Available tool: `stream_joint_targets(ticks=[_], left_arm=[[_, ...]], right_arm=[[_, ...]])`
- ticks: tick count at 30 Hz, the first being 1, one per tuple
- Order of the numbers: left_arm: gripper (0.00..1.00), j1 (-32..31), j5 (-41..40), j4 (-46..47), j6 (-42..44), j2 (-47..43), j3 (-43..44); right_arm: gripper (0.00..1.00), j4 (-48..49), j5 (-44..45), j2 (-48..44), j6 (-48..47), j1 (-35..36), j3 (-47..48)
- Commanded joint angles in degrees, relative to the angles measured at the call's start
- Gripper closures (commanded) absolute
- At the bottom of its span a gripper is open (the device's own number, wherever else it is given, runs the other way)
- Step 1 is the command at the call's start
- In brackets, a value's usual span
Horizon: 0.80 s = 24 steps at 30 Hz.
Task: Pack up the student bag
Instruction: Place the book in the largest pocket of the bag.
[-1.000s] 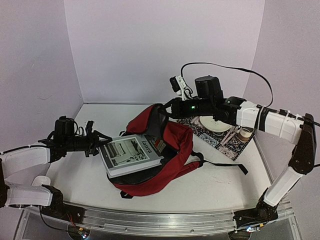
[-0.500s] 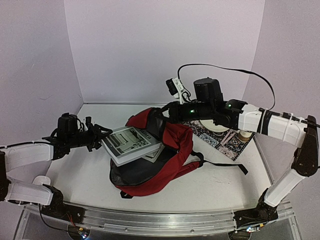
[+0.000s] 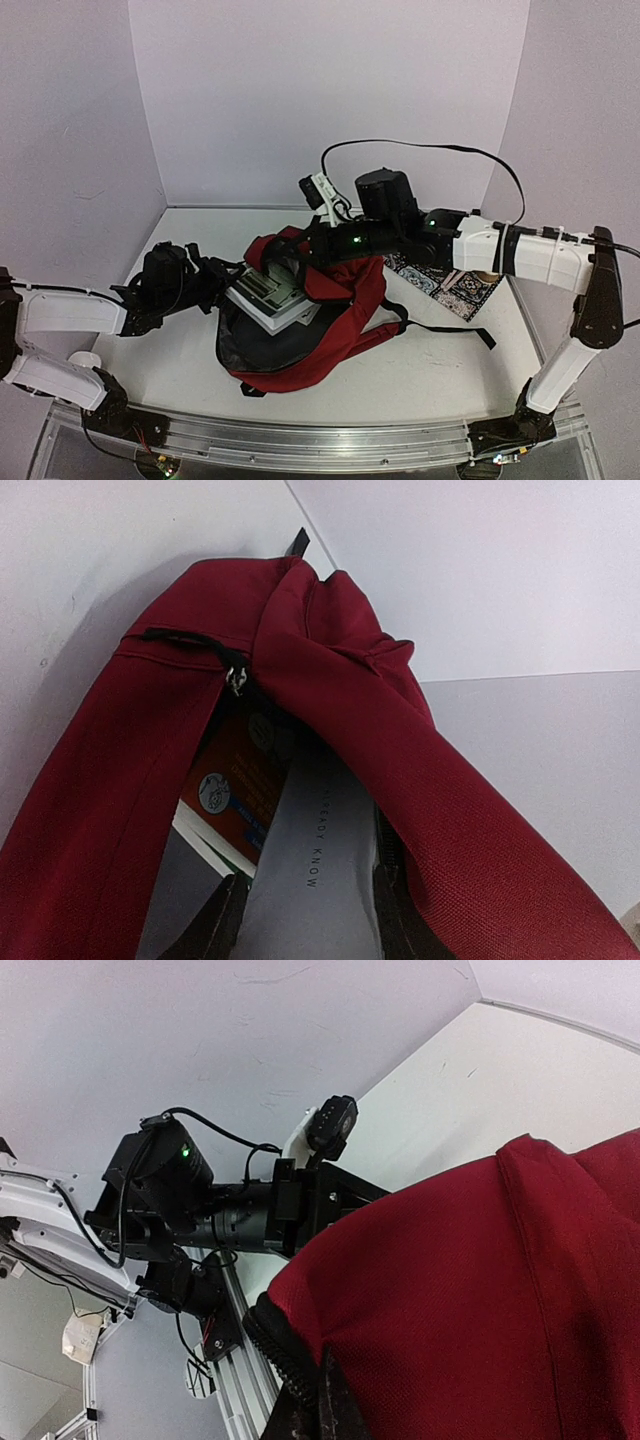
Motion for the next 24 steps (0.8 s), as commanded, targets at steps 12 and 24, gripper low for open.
stream_joint_targets(ticks=[12, 24], left_arm=[[0.63, -9.98, -25.48, 17.2, -2.92, 14.01, 6.47], [0.31, -12.3, -25.53, 17.19, 8.94, 15.86, 6.21]], right_arm=[[1.0, 5.22, 0.4, 1.01, 0.63, 2.65, 2.5], [1.0, 1.59, 9.11, -0.71, -2.81, 2.64, -1.54]])
